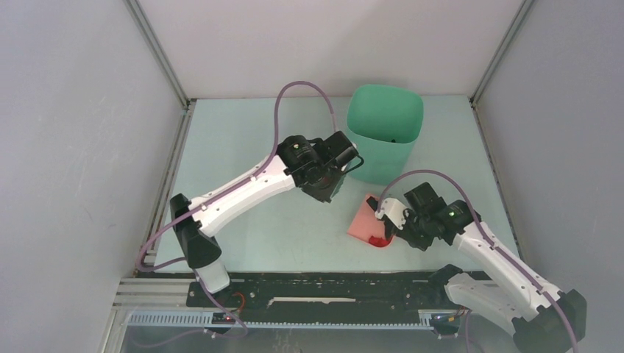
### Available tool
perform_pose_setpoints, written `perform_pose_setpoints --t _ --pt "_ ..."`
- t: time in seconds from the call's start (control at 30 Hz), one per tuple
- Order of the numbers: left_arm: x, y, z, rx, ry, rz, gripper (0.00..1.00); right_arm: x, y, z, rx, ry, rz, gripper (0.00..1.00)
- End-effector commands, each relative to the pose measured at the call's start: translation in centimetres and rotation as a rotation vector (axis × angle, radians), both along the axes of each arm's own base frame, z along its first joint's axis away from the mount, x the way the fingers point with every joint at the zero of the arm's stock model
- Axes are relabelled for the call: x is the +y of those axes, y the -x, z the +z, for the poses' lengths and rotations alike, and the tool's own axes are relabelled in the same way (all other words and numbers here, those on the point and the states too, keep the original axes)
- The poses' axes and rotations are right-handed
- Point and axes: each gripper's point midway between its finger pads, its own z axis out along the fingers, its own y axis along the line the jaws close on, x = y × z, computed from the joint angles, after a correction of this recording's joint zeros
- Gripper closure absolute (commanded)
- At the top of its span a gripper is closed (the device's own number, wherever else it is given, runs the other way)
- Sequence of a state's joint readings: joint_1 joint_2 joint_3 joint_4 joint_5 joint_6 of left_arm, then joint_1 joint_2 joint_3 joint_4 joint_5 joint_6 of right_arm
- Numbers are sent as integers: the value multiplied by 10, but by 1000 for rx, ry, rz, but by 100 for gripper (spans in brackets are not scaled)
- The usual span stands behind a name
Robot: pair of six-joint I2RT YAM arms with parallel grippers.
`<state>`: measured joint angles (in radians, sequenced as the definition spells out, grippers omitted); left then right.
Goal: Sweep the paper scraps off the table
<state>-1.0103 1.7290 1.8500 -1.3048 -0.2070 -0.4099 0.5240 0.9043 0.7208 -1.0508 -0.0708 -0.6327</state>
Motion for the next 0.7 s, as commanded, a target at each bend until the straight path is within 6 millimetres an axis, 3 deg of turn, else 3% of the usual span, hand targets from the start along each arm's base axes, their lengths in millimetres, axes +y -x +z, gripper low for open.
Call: perform_pose_setpoints --t 0.0,0.17,0.33,0.67 --pt "33 -4 12 -69 -17 62 100 -5 3 11 -36 4 24 100" --pt "35 3 -10 -30 38 82 100 -12 9 40 -64 13 67 100" --pt "30 9 -19 -25 125 88 100 -14 13 67 -54 0 114 100" --pt "3 32 6 -36 527 31 100 -10 2 143 -126 -12 154 100"
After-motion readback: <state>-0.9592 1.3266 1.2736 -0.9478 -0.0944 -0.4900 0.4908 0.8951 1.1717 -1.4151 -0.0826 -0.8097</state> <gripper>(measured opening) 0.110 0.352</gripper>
